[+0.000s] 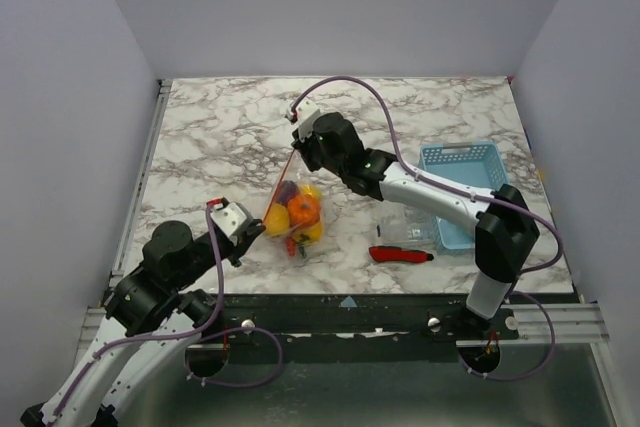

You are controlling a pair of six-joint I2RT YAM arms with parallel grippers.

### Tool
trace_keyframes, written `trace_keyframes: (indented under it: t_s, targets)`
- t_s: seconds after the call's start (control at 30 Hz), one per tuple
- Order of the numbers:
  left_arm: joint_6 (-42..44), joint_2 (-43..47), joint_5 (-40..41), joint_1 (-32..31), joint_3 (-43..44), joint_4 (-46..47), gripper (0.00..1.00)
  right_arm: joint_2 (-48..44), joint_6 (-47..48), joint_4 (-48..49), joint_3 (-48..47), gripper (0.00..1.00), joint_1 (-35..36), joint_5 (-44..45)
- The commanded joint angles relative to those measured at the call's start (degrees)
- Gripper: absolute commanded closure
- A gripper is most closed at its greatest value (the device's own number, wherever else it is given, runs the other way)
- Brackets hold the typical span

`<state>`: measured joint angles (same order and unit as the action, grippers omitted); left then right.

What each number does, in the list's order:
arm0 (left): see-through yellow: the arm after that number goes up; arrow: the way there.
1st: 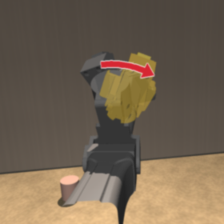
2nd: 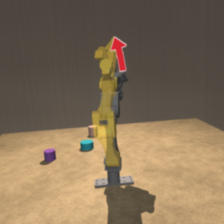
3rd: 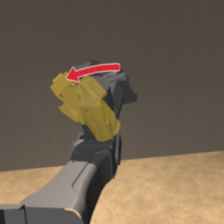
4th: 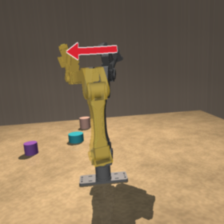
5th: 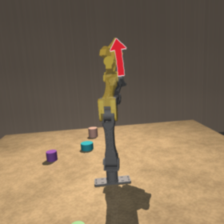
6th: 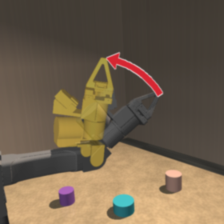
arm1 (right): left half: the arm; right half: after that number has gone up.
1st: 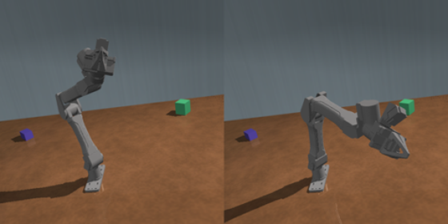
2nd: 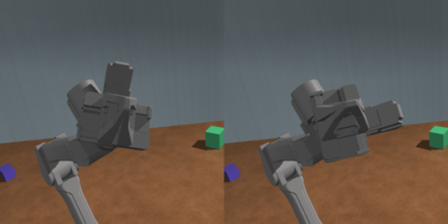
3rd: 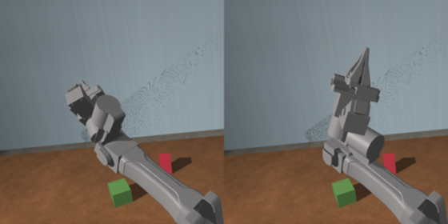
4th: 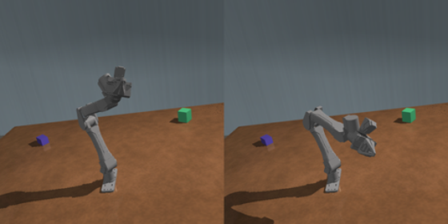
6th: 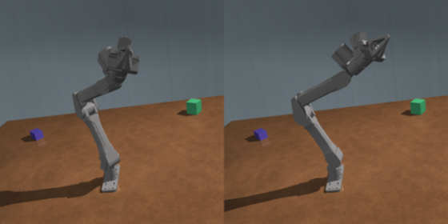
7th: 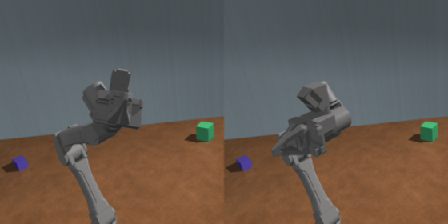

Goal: Place the food in the zip-top bag and seal the zipper

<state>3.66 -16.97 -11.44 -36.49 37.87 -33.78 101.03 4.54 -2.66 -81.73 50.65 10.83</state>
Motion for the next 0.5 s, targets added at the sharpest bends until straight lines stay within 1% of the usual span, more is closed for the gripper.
trace_keyframes:
  t_s: [0.0,0.03,0.07,0.13,0.2,0.23,0.37,0.47]
  targets:
    - [-0.68,1.42,-0.40,-0.19,2.68,-3.46,0.94,1.62,1.23,2.02,-2.71,1.00,-2.28,2.79]
    - [-1.20,1.46,0.99,-0.22,3.17,-3.63,0.83,1.63,1.31,1.87,-2.55,1.00,-2.23,2.00]
    - [-2.11,1.37,2.79,-0.19,3.81,-3.93,0.70,1.62,1.35,1.73,-2.48,1.00,-2.22,1.36]
    - [-3.36,1.28,7.11,-0.23,6.36,-4.86,0.52,1.87,1.27,1.06,-2.42,1.00,-2.18,0.85]
    - [-6.72,1.60,11.71,-0.24,9.59,-5.62,0.31,2.12,0.97,0.55,-2.35,1.00,-2.23,0.18]
    - [-7.99,1.79,14.24,-0.18,11.66,-5.96,0.27,2.43,0.72,0.13,-2.55,1.00,-2.23,-0.17]
    - [-14.17,2.21,23.56,-0.18,19.71,-8.49,0.15,4.23,-0.42,-2.68,-4.80,1.00,-2.23,-2.12]
    - [-18.39,1.63,28.03,-0.20,25.19,-12.13,0.09,6.85,-1.56,-5.41,-8.03,1.00,-2.27,-1.86]
